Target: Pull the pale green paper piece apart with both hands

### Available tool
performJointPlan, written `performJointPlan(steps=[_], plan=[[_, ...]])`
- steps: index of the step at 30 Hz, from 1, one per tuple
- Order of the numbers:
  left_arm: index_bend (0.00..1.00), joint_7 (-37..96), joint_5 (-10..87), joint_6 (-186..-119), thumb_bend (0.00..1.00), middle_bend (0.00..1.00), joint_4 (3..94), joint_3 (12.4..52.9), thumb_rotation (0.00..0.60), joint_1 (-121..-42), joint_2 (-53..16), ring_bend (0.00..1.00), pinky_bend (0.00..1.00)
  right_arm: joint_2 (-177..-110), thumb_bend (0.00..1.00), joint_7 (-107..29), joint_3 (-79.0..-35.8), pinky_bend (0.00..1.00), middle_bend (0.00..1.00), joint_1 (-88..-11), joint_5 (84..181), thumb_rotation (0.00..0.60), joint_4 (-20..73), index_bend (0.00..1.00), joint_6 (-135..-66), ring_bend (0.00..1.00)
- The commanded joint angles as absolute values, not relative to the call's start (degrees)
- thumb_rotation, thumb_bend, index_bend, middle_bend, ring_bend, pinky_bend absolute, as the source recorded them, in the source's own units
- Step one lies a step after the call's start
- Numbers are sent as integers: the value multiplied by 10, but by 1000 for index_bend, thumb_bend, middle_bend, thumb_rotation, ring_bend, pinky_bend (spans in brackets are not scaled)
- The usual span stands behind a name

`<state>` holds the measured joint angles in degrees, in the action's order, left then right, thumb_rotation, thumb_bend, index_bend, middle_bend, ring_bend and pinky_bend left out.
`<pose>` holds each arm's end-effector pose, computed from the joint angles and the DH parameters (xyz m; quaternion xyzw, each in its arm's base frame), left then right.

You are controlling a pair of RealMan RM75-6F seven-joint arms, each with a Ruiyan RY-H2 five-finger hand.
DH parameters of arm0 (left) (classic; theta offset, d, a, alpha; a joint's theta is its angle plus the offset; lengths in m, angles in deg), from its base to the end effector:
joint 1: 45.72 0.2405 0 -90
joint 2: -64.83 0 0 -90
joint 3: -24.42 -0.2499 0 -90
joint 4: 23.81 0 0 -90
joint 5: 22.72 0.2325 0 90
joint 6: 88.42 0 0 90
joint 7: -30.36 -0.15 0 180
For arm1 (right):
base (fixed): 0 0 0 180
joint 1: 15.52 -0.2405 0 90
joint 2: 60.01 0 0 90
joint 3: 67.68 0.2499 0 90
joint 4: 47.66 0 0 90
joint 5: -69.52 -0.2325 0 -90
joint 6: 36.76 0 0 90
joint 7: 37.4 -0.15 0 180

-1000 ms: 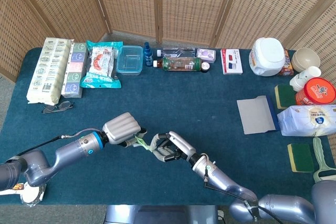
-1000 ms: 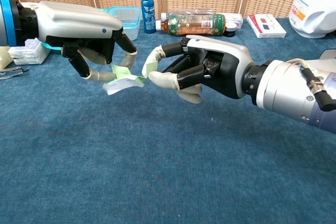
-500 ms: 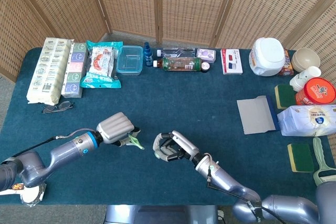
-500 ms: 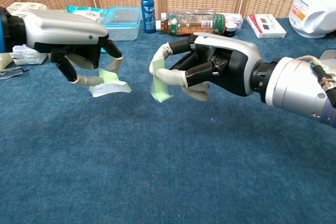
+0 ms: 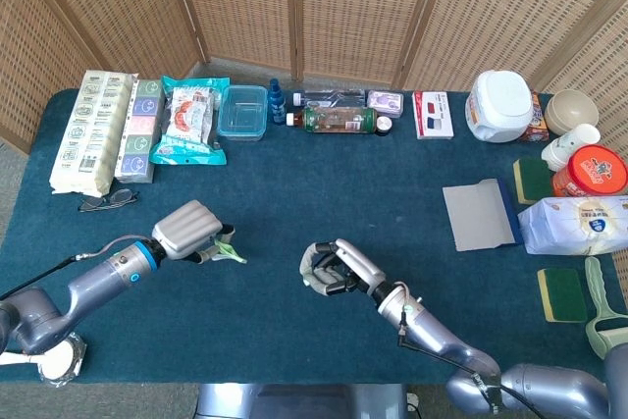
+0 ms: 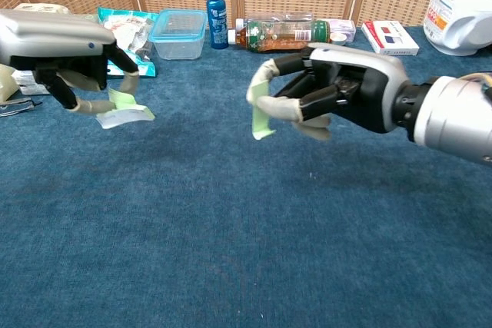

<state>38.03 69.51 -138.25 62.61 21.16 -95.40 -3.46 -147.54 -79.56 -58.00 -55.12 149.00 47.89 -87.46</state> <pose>-0.1671 0.3448 0.0278 -0.8632 -0.2692 -0.3122 0.2913 -0.0875 -0.2899 -0.0531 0.5293 -0.6865 0.4967 0.0413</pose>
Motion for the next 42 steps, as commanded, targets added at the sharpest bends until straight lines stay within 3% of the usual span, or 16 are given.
performJointPlan(steps=[1,6,14,18,22,24,29,32,42], plan=[[704,387,692,-1393,463,1000,615,213,600,-945,-33,1000,1000,-1461,475,-794,-583,807,905,-546,1487,600,475,623,-874,861],[671,394,687,-1406,460,1000,595,215,600,-933,-36,1000,1000,-1430,476,-799,-586,692,755,-536,1484,600,467,488,-873,719],[639,380,674,-1409,452,1000,581,223,600,-923,-44,1000,1000,-1388,476,-808,-592,330,299,-522,1476,600,455,120,-868,324],[622,370,671,-1410,449,1000,581,226,600,-921,-52,996,1000,-1375,477,-813,-594,298,239,-511,1479,600,456,66,-877,260],[542,356,667,-1405,429,939,581,231,600,-922,-57,914,991,-1364,476,-819,-595,293,207,-500,1483,600,458,63,-890,210],[446,347,660,-1398,406,852,585,234,600,-923,-58,836,944,-1360,477,-823,-595,291,197,-494,1485,600,461,60,-900,197],[157,333,645,-1382,351,467,600,240,600,-926,-52,516,739,-1344,476,-836,-596,249,177,-480,1495,600,466,52,-918,158],[102,331,639,-1385,333,334,607,242,600,-922,-50,398,671,-1336,477,-839,-599,233,173,-470,1502,600,463,52,-931,140],[100,370,623,-1444,325,307,633,238,600,-866,-12,357,610,-1319,477,-798,-601,229,167,-437,1504,600,456,72,-984,104]])
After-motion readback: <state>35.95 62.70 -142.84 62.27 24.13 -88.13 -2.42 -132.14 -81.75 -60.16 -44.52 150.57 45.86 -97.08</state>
